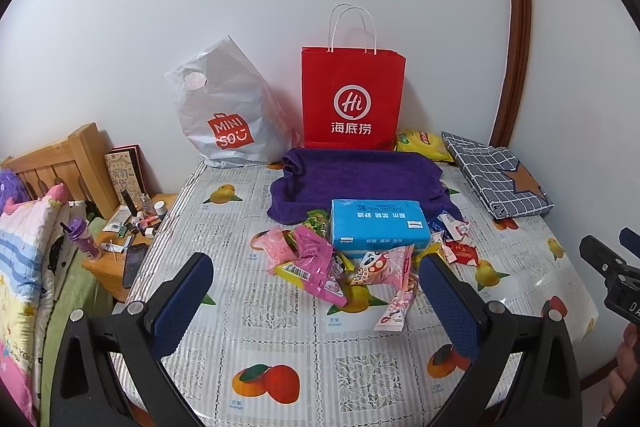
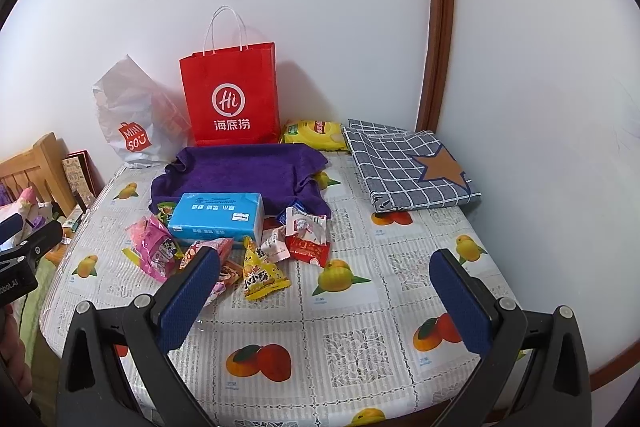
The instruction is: Organize snacks
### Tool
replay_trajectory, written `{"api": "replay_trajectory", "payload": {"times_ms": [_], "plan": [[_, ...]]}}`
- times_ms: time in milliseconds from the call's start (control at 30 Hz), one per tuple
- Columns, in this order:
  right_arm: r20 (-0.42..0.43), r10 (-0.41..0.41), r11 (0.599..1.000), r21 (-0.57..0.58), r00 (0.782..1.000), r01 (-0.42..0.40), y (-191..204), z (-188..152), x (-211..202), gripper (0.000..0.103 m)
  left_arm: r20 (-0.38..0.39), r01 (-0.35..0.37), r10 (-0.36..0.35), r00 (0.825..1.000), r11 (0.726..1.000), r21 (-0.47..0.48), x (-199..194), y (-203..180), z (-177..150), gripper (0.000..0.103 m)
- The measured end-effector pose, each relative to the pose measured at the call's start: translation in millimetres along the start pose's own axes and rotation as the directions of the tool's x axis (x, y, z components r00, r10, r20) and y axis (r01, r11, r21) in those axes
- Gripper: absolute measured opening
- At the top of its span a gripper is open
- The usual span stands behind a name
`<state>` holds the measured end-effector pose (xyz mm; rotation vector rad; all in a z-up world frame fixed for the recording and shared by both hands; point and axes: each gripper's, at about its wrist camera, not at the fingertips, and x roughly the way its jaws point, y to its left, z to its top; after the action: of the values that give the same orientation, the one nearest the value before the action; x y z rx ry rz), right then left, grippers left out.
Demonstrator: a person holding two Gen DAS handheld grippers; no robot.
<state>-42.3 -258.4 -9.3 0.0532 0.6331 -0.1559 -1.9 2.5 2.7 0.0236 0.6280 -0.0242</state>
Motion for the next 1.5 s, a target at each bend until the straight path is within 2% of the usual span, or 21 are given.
{"api": "replay_trajectory", "payload": {"times_ms": [1500], "plan": [[-0.003,0.001,1.0,-0.001,1.0,-0.001,3.6,-2.1,0.6,0.103,0.0,0.004,-0.004,1.0,1.0,-0.002,0.1,-1.7,0.4,0.103]]}}
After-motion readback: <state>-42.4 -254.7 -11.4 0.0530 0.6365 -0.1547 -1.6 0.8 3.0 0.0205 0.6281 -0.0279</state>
